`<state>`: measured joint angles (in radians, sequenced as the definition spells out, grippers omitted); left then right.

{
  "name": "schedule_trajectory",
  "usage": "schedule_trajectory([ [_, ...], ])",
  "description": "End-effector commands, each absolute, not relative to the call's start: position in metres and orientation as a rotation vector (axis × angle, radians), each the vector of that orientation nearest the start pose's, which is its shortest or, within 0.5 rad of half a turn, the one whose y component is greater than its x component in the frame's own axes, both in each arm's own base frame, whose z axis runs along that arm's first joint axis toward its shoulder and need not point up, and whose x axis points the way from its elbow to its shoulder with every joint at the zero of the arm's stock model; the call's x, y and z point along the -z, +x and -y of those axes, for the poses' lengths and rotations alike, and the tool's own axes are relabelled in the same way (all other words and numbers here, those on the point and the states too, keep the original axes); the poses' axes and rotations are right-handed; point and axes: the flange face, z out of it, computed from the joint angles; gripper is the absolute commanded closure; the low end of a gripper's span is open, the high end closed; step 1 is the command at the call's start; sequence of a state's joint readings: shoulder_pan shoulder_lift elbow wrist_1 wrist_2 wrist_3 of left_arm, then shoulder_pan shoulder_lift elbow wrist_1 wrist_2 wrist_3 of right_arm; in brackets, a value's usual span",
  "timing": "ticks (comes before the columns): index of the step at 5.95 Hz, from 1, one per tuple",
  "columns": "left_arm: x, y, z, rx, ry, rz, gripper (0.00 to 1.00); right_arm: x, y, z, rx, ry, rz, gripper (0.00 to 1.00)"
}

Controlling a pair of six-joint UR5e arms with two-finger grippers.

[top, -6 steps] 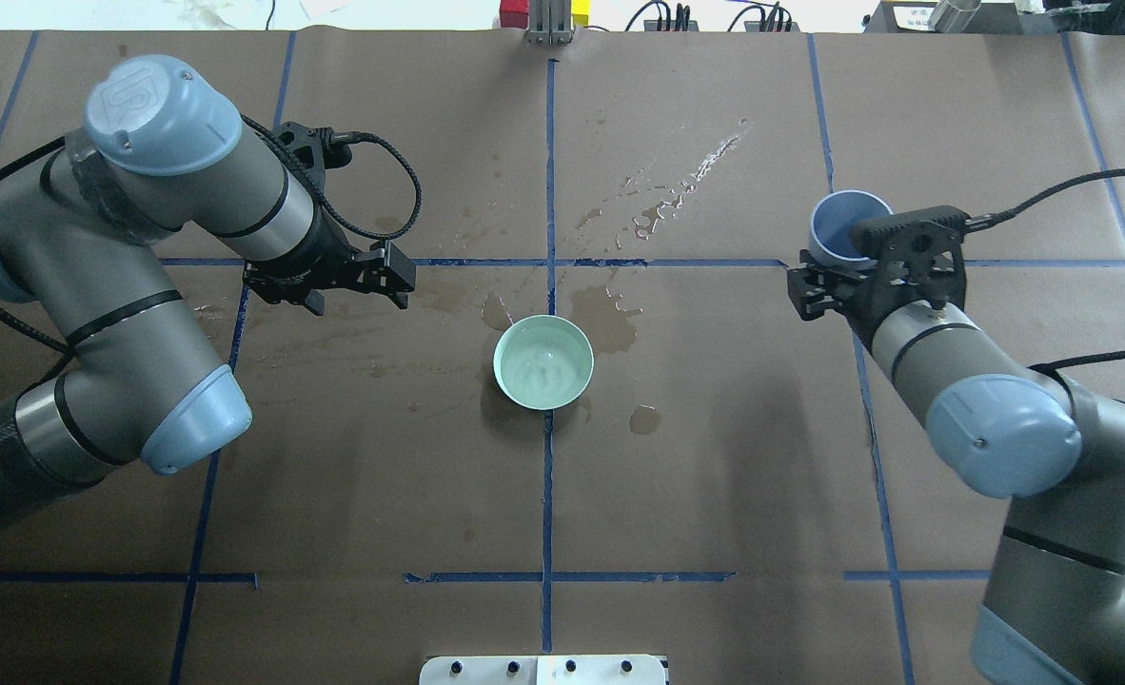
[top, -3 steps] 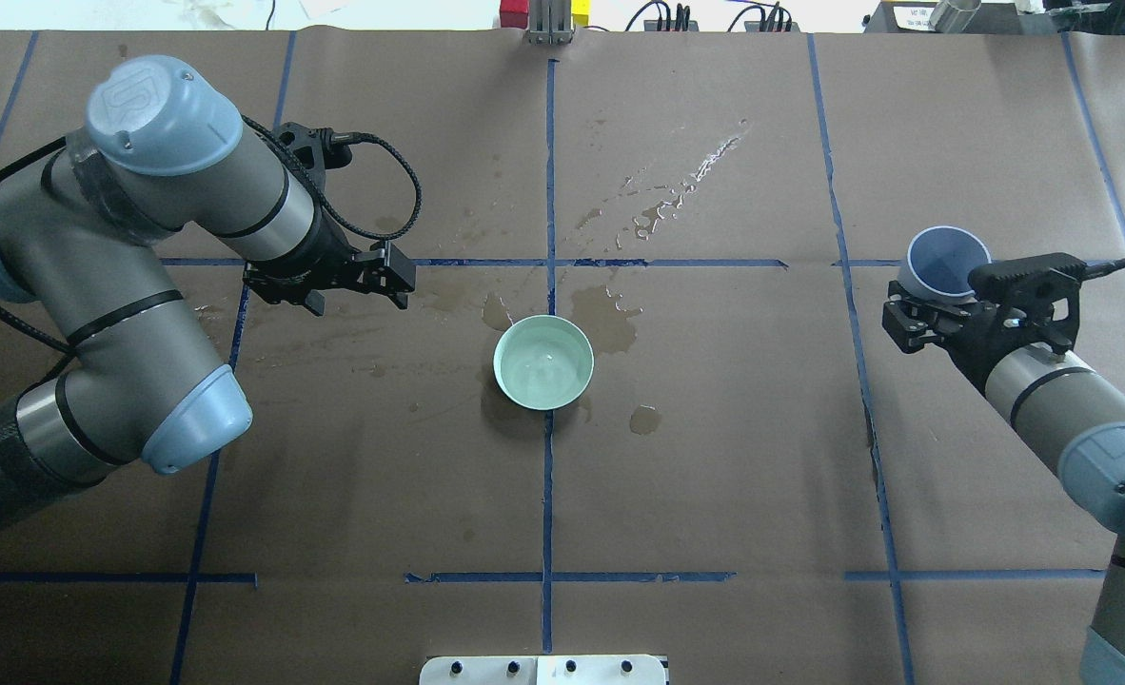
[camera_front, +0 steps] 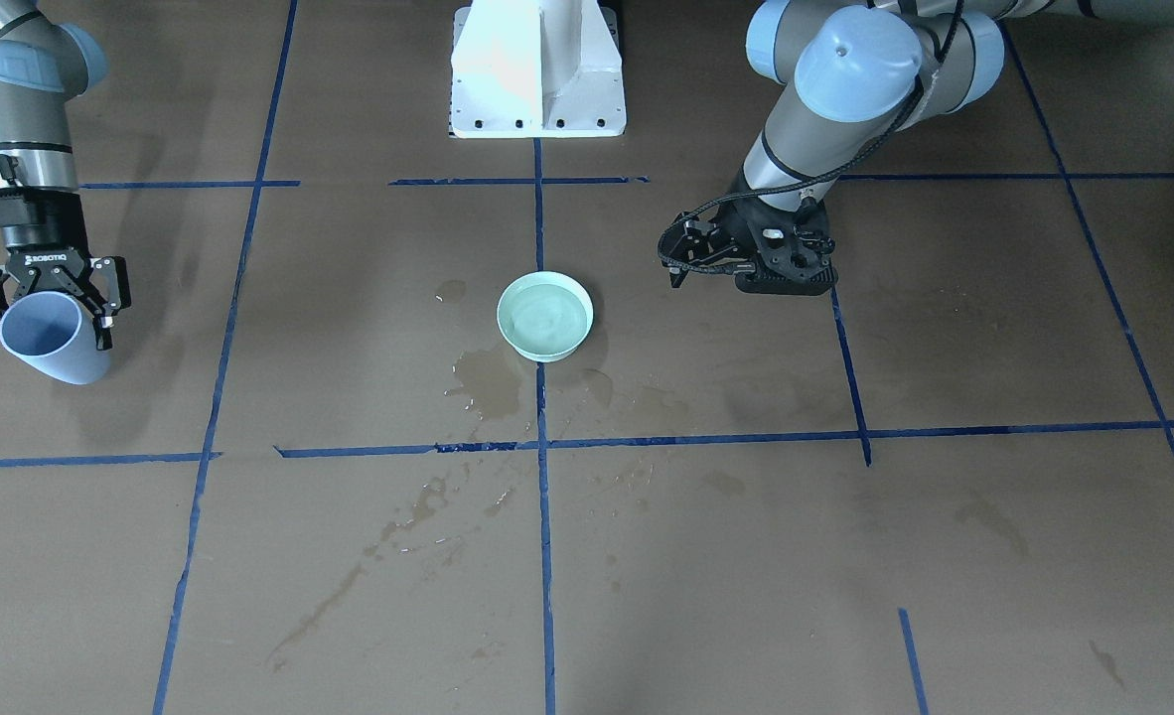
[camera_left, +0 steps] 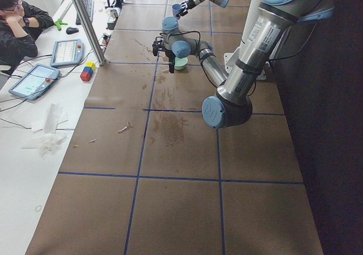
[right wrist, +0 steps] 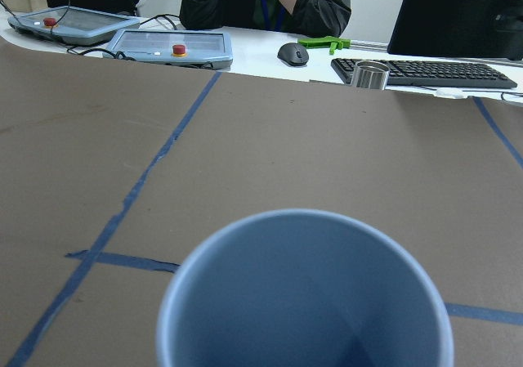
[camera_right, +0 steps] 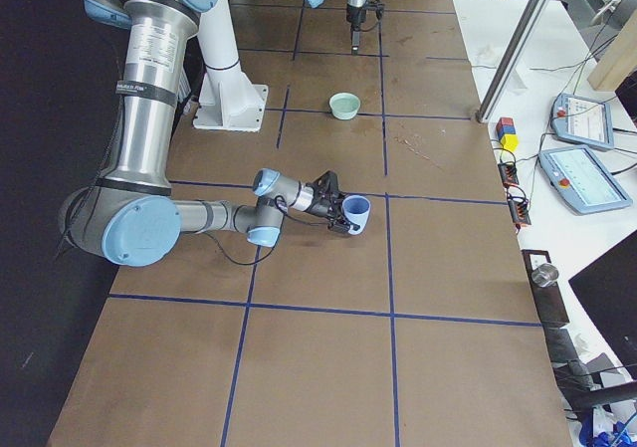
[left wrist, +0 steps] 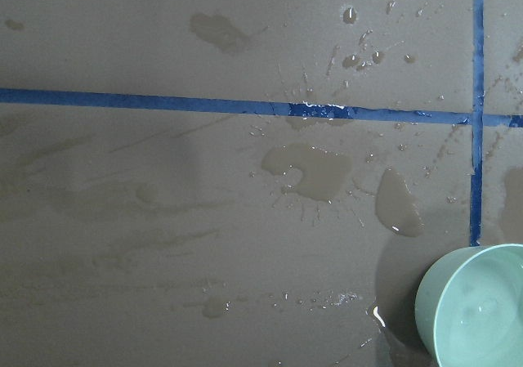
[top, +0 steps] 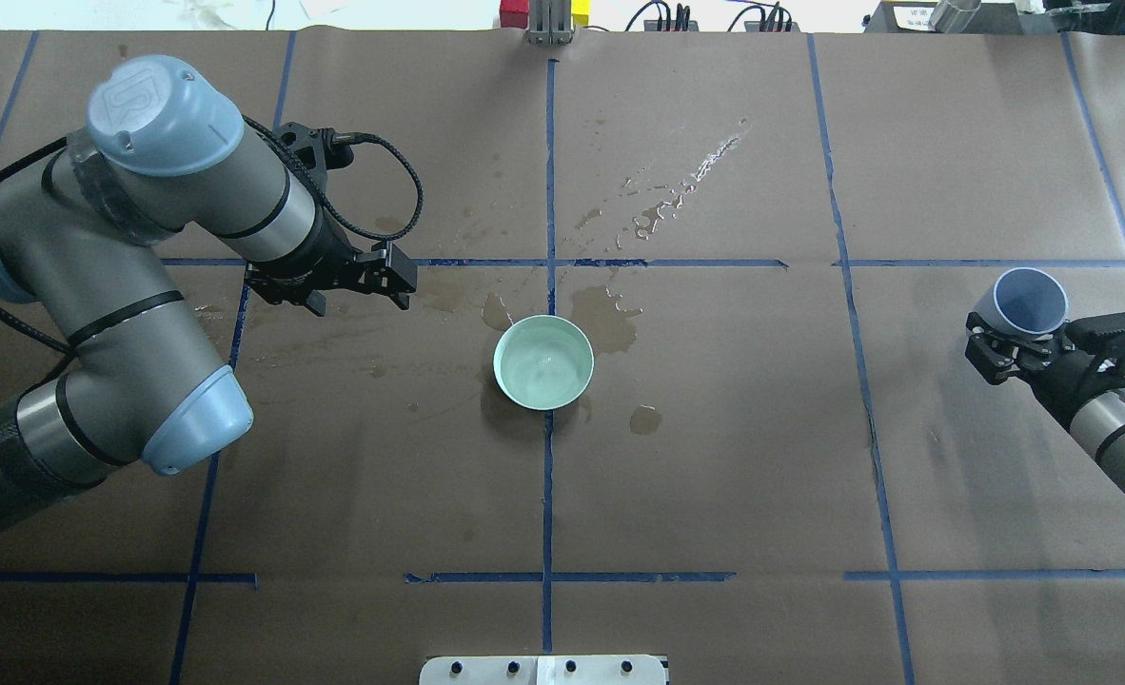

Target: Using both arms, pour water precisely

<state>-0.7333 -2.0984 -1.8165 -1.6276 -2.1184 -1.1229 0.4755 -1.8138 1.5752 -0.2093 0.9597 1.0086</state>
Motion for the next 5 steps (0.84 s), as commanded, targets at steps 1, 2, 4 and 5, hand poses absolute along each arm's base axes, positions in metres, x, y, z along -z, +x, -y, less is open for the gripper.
schedule_trajectory([
  [1,-0.2386,0.4090,0.4781,0.036,0.023,-0.958,0.00,-0.6286,-0.2557,0.3466,-0.282,1.026,0.683,0.85],
  [2,-0.2384,0.4090,0.4780,0.035,0.024,-0.959,0.00,-0.6284,-0.2524,0.3446,-0.292,1.037,0.718,0.62],
  [4,-0.2390,0.4094,0.4783,0.036,0.023,-0.958,0.00,-0.6304,-0.2525,0.3435,-0.292,1.035,0.732,0.32],
  [5,-0.2396,0.4097,0.4786,0.036,0.022,-0.956,0.00,-0.6296,-0.2524,0.3426,-0.298,1.037,0.748,0.24],
])
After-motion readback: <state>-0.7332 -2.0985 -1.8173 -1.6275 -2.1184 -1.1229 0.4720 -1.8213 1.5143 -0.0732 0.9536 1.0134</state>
